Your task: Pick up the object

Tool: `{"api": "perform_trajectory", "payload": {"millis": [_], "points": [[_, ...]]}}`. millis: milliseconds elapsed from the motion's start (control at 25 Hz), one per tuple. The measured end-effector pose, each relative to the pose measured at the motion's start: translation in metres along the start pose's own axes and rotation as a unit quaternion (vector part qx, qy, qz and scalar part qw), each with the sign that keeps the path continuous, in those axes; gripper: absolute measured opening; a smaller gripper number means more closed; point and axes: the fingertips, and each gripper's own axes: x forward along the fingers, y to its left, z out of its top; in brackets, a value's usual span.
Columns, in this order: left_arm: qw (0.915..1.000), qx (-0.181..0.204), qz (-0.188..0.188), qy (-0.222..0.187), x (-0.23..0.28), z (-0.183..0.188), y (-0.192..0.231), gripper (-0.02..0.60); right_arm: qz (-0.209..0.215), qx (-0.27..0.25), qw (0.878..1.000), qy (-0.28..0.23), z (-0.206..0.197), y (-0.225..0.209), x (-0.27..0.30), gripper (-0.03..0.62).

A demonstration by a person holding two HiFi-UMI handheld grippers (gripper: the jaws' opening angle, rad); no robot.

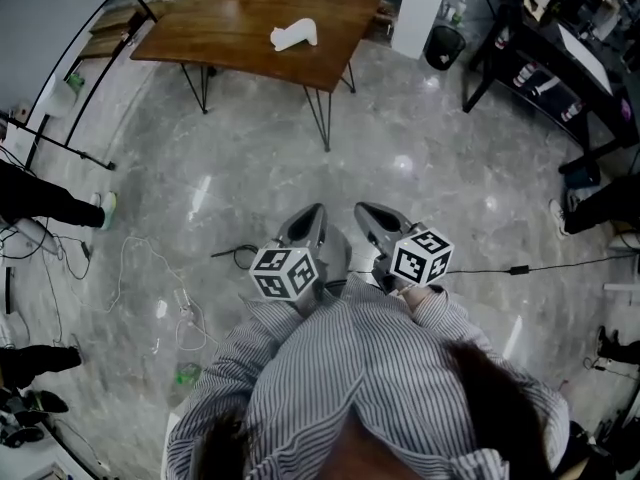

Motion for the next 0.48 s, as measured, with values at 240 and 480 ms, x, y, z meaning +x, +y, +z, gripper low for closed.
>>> {"api": "perform_trajectory", "payload": {"millis": [240, 480], "points": [[0.9999, 0.001, -0.007, -0.009, 0.035, 0.023, 0.026, 0.000, -0.002, -0.004, 1.000, -0.002, 0.017, -0.021, 0.031, 0.003], [0.9981, 0.022, -0.043, -0.038, 0.109, 0.085, 0.071, 0.000, 0.018, 0.006, 1.000, -0.018, 0.069, -0.065, 0.111, 0.003]]}}
